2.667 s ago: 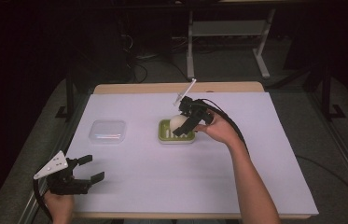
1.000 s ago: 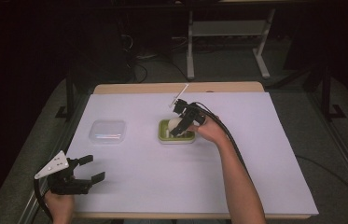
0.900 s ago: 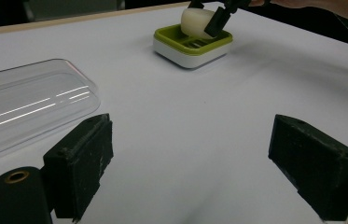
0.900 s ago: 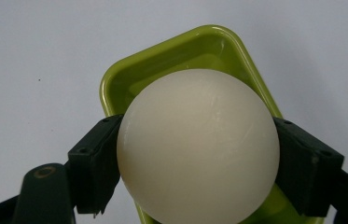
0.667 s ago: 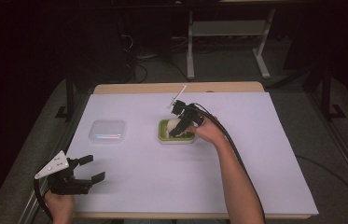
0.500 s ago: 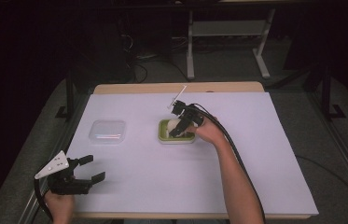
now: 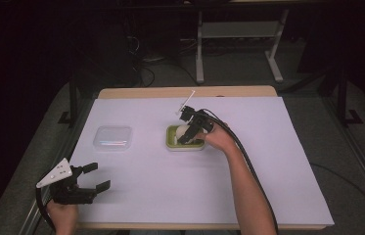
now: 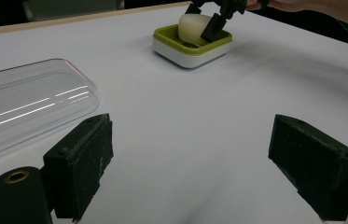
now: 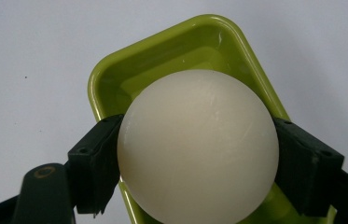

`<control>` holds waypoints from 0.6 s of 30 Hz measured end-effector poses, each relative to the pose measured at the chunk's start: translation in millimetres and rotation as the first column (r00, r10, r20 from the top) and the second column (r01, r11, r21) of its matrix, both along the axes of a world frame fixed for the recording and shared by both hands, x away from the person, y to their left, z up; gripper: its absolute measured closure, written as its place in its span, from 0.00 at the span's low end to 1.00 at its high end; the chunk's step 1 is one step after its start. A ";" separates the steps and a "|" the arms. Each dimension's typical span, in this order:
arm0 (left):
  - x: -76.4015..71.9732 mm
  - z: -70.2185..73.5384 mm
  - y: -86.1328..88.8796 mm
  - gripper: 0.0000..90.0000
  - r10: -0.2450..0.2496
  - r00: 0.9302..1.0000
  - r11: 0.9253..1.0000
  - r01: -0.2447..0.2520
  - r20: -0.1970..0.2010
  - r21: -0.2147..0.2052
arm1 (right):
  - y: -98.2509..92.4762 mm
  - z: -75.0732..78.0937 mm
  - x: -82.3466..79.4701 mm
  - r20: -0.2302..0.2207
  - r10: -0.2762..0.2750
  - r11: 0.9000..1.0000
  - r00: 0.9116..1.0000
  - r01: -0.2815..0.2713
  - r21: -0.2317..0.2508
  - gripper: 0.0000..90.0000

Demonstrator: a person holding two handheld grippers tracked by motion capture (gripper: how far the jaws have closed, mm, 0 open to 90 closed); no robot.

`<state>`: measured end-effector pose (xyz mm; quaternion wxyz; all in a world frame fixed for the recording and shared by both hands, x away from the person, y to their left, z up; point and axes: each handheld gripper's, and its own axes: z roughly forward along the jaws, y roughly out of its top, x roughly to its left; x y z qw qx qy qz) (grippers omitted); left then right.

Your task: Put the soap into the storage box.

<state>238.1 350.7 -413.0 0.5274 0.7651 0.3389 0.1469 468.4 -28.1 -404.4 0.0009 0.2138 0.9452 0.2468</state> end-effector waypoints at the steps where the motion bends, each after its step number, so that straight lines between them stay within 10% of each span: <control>1: 0.0 0.0 0.0 0.15 0.000 1.000 1.000 0.000 0.000 0.000 | 0.0 0.0 0.0 0.000 0.000 1.000 1.000 0.000 0.000 0.25; 18: -0.4 0.1 -0.4 0.15 0.003 1.000 1.000 -0.003 0.000 -0.008 | 1.5 0.0 -0.5 0.010 -0.002 1.000 1.000 0.002 -0.008 0.25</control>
